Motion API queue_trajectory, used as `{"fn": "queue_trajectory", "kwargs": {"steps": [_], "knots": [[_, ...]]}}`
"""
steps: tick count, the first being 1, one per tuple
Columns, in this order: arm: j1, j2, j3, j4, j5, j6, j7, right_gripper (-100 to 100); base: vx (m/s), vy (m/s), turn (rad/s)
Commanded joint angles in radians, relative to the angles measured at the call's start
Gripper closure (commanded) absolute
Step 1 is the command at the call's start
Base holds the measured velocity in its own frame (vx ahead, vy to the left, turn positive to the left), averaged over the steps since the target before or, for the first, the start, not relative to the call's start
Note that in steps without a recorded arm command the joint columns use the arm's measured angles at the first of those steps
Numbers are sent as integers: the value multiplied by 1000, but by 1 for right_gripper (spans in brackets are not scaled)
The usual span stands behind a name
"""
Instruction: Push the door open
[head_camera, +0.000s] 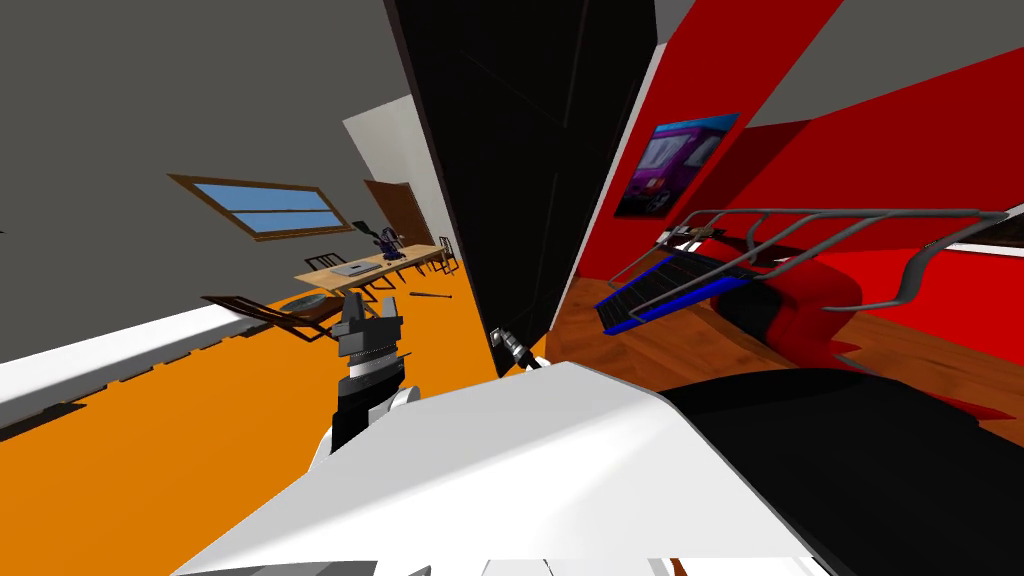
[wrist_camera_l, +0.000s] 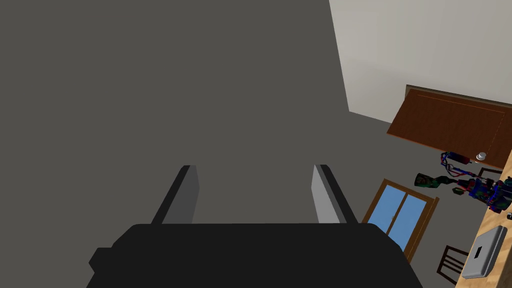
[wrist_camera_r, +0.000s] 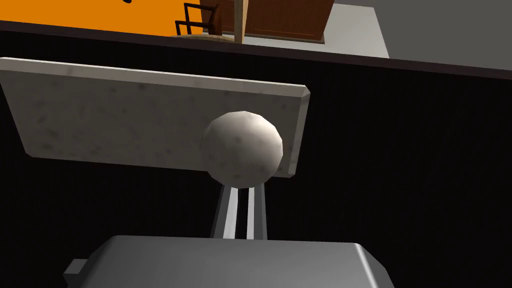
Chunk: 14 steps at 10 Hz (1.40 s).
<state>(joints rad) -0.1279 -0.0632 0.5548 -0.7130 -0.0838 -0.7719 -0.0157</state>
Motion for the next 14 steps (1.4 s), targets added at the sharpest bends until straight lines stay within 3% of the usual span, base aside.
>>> {"fn": "queue_trajectory", "kwargs": {"steps": [1,2,5,8,9,14], "knots": [[0,-4,-29,7,-6,-2,9,100,169,128,-58],[2,-7,-16,0,-7,-1,0,-100,-64,35,-80],[6,-5,-15,-7,-11,1,-4,-100,-211,-41,-34],[13,15,-13,-19,-17,6,-9,-100,-255,-63,-58],[8,11,-14,-10,-15,2,-7,-100,-99,-27,-10],[9,2,-25,1,-17,-15,1,-100,169,98,25]]}}
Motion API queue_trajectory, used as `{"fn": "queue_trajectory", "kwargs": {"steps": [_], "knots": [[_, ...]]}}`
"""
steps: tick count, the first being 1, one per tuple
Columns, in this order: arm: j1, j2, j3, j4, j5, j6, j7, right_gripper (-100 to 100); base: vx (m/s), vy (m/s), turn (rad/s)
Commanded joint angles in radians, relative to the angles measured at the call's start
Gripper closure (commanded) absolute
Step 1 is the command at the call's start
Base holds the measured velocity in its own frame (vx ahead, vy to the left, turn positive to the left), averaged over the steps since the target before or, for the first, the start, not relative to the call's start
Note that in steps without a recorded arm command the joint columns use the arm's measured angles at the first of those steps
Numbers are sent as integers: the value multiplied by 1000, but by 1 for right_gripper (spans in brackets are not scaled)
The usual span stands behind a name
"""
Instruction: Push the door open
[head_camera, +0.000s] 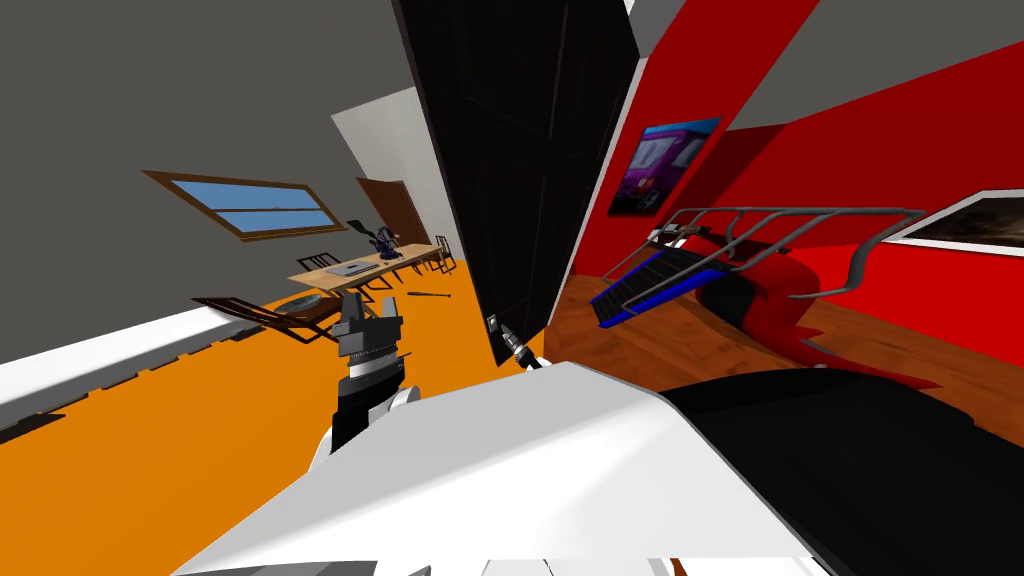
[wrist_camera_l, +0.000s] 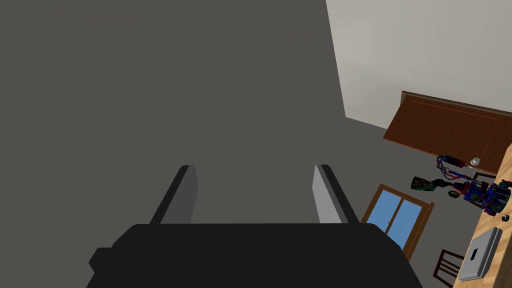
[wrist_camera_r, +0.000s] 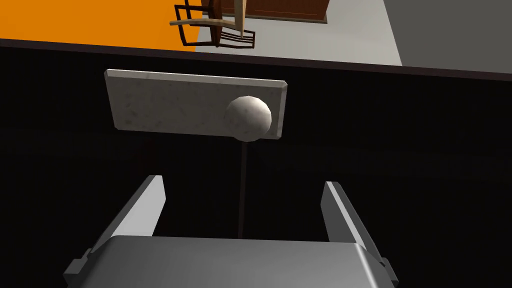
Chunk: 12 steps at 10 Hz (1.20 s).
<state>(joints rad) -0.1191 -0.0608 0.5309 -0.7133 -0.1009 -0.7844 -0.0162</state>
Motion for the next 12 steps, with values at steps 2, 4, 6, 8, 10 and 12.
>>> {"fn": "queue_trajectory", "kwargs": {"steps": [2,4,6,8,10,12], "knots": [[0,6,-7,7,-1,-11,6,-100,250,132,30],[0,18,-12,11,-2,-18,9,-100,180,113,23],[2,13,-11,8,-1,-15,8,100,26,21,-2],[2,13,-11,8,-1,-15,8,100,-20,-17,10],[2,13,-11,8,-1,-15,8,100,-9,-4,-3],[0,8,-30,14,-7,-10,14,100,30,38,-16]]}}
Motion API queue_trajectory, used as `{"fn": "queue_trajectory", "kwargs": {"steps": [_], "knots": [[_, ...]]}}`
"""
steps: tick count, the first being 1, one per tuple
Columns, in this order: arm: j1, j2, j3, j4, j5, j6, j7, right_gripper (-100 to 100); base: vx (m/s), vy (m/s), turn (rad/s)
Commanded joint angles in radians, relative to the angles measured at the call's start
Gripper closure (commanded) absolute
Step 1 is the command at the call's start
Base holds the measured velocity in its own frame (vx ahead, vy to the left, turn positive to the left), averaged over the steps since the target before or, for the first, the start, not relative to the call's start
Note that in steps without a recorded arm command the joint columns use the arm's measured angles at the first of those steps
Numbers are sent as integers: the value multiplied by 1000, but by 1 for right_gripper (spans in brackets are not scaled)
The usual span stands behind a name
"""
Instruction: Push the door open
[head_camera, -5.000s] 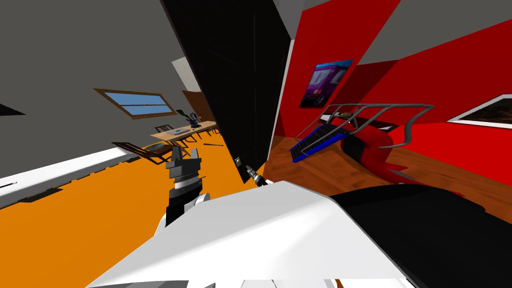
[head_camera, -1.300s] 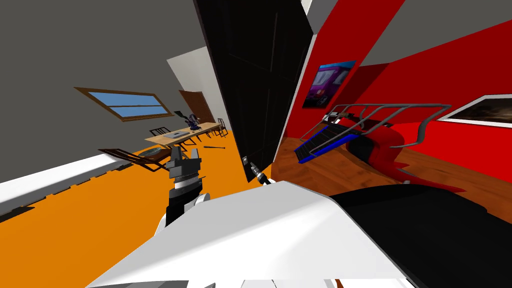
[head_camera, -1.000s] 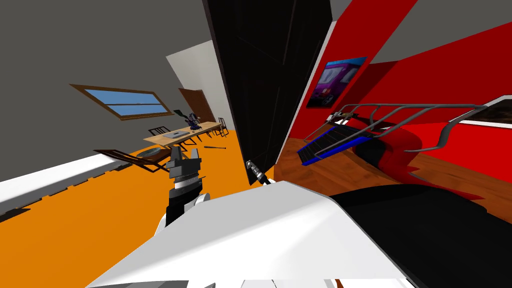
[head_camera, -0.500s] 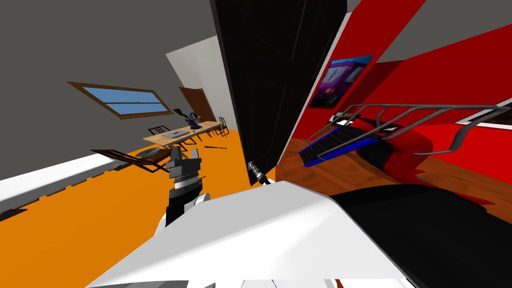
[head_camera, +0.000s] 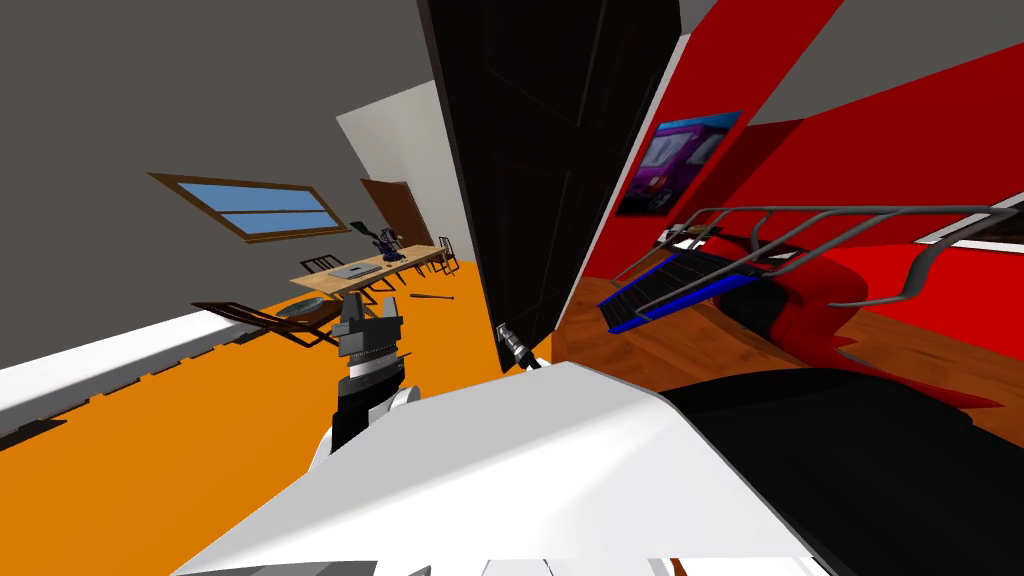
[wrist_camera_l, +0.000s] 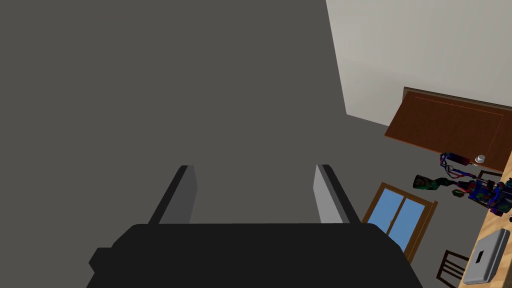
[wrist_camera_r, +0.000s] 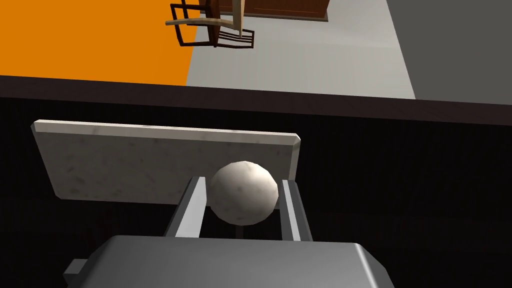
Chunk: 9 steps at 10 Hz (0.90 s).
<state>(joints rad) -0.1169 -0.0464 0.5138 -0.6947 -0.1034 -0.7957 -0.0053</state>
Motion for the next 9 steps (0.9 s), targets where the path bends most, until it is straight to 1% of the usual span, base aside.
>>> {"fn": "queue_trajectory", "kwargs": {"steps": [1,2,3,4,5,6,7,9], "knots": [[-4,-9,-28,-2,-8,2,7,100,123,119,-61],[-5,-10,-36,-1,-10,3,9,100,104,134,-53],[-8,-11,-54,3,-15,5,14,100,124,171,-65],[-10,-10,-64,5,-17,5,17,100,146,166,-66],[-13,-9,-83,8,-23,7,22,100,160,167,-65],[-16,-5,-103,12,-28,9,27,100,180,205,-83],[-18,-3,-112,14,-30,10,30,100,148,167,-76],[-23,10,-147,21,-40,13,39,100,158,145,-58]]}}
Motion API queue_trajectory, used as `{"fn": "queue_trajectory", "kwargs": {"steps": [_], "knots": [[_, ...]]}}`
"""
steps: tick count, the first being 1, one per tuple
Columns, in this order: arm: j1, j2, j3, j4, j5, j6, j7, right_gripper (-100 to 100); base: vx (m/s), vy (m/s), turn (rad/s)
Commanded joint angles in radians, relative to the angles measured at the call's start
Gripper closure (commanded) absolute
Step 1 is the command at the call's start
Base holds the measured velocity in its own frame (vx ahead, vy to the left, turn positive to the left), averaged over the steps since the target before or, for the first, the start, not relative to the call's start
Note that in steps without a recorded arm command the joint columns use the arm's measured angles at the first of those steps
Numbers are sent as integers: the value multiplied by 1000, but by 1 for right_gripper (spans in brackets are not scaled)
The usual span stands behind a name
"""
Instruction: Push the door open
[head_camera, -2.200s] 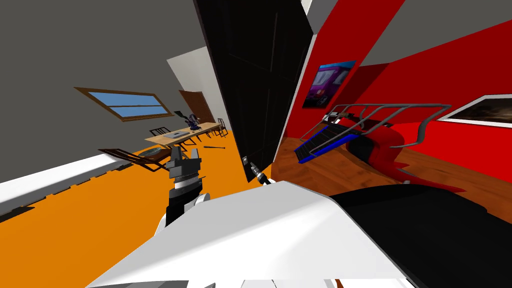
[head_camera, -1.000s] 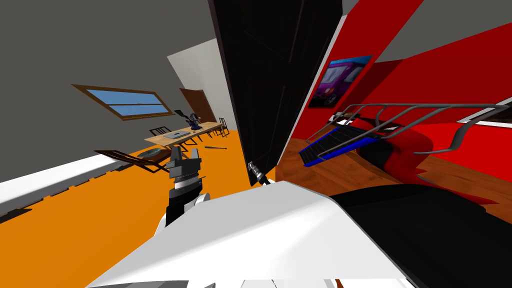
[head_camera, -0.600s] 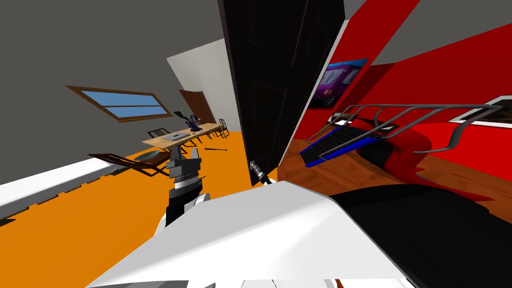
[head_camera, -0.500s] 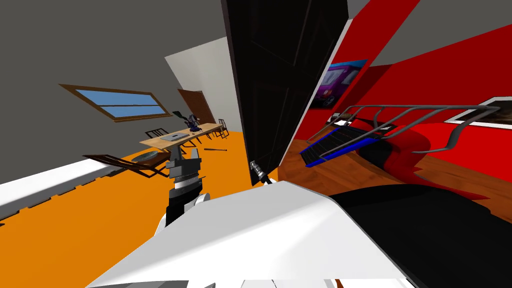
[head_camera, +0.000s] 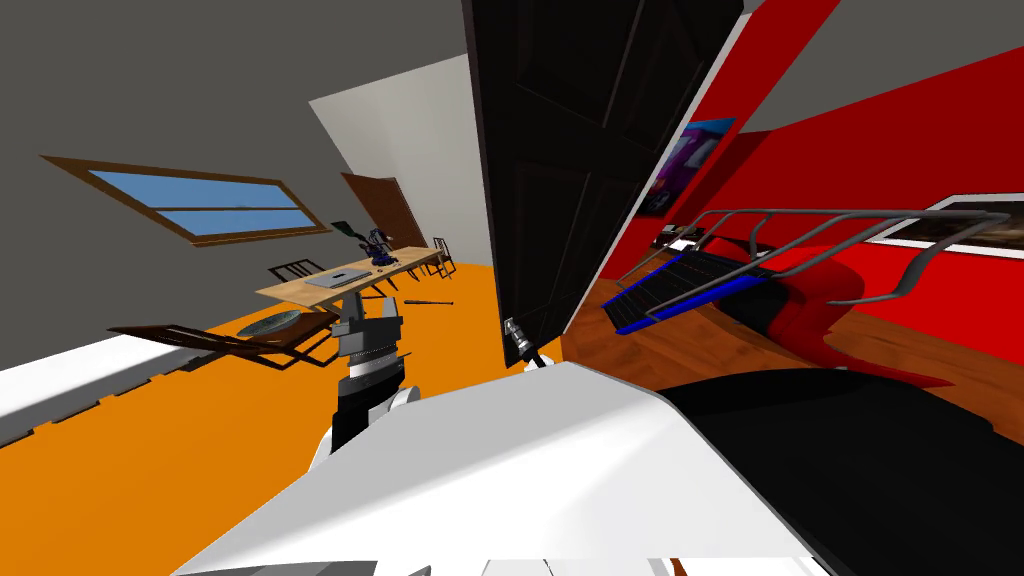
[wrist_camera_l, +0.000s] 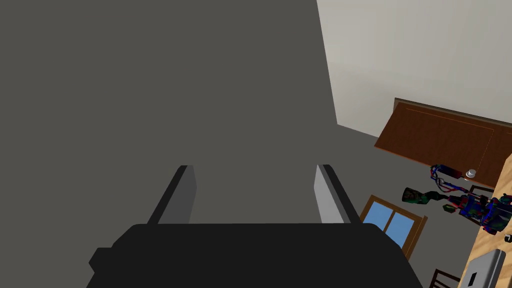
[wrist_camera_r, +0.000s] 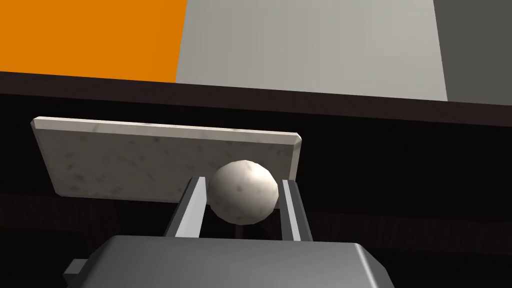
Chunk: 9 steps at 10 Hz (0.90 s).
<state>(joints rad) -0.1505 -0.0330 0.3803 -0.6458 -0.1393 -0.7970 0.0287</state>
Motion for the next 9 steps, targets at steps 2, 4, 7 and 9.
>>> {"fn": "queue_trajectory", "kwargs": {"steps": [2,4,7,9], "knots": [[6,12,-40,-23,-11,16,12,100,109,112,-58],[8,-6,-51,-22,-16,16,16,100,89,88,-43],[4,-15,-89,-17,-29,14,27,100,183,172,-76],[2,-16,-117,-13,-40,13,35,100,246,151,-74]]}}
